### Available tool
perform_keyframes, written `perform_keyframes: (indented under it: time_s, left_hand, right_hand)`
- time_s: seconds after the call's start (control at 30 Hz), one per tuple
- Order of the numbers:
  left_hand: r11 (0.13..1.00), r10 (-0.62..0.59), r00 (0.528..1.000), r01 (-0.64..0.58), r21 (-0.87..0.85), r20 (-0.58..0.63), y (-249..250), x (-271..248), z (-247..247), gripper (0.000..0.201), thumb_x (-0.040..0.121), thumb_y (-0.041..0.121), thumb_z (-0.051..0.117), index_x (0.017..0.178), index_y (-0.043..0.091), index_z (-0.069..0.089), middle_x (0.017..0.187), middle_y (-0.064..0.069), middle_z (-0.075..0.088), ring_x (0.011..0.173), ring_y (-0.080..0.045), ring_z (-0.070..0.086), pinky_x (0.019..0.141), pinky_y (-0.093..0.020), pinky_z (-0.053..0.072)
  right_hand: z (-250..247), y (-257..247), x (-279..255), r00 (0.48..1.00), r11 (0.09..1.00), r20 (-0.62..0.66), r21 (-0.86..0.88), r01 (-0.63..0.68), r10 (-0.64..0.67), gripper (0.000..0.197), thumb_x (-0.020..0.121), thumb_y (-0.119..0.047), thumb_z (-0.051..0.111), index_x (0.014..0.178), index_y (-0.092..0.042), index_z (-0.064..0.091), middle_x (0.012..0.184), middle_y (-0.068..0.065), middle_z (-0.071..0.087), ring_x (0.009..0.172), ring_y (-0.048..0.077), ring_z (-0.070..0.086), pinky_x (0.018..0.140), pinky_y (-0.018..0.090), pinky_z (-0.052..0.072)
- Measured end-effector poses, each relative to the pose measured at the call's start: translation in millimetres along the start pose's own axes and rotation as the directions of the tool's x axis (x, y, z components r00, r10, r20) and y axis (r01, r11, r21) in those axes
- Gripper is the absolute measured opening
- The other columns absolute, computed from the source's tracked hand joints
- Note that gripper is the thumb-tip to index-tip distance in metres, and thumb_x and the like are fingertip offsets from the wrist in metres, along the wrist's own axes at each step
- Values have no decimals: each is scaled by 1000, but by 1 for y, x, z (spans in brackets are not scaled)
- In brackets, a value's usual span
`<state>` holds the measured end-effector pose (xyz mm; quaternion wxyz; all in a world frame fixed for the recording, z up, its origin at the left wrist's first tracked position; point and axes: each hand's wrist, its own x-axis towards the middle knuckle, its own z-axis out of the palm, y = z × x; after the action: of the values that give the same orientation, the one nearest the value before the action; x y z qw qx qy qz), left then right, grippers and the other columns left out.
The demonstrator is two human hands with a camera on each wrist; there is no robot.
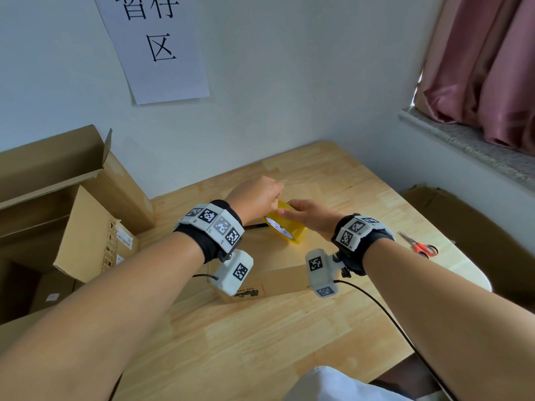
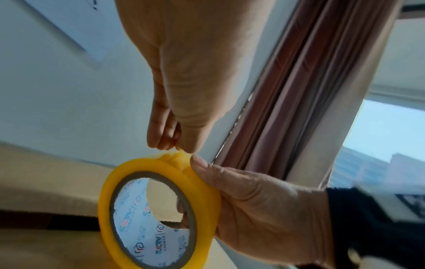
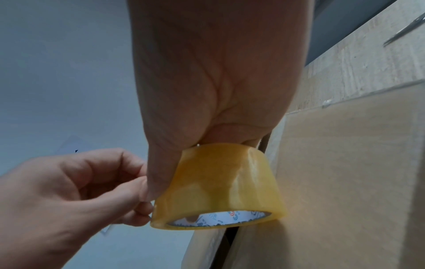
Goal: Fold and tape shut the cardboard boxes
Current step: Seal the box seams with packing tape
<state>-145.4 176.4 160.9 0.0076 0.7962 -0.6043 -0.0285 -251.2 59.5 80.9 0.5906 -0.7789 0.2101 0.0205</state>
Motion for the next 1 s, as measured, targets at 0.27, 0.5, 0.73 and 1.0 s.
perform_keyframes:
  time_s: [0.27, 0.5, 0.73, 1.0]
  left_hand:
    - [834, -280, 955, 189, -518, -103, -12, -12, 14, 8, 87, 14, 58, 89, 11, 65, 85, 2, 66, 80, -15, 62, 74, -24, 48]
    - [693, -381, 920, 215, -688, -96, -7, -15, 33, 9, 86, 24, 68, 91, 16, 70, 92, 8, 67, 85, -6, 59, 70, -7, 41]
    - [803, -337, 917, 163, -573, -212, -3, -11, 37, 8, 90, 17, 60, 84, 13, 65, 85, 8, 55, 77, -9, 52, 70, -20, 41]
    - [767, -386, 908, 218, -603, -163, -5, -12, 36, 10, 92, 21, 58, 94, 14, 65, 89, 8, 58, 80, -7, 52, 61, -5, 36]
  right_hand:
    - [0, 1, 0, 1000, 1000, -4, 29, 11, -11, 42, 89, -44, 59, 109, -7, 62, 93, 9, 59, 85, 21, 53, 80, 35, 40]
    - [-1, 5, 3, 1000, 998, -16, 61, -9, 10, 53, 87, -47, 60, 119, -5, 57, 106, 5, 59, 96, 18, 53, 89, 34, 41]
    - [0, 1, 0, 1000, 995, -8, 101, 7, -7, 32, 92, -37, 58, 109, -10, 59, 98, 6, 62, 89, 19, 56, 82, 32, 43]
    - [1, 1, 2, 1000, 997, -22, 75, -3, 4, 62, 81, -56, 62, 120, -8, 57, 105, 4, 60, 96, 18, 56, 93, 37, 45]
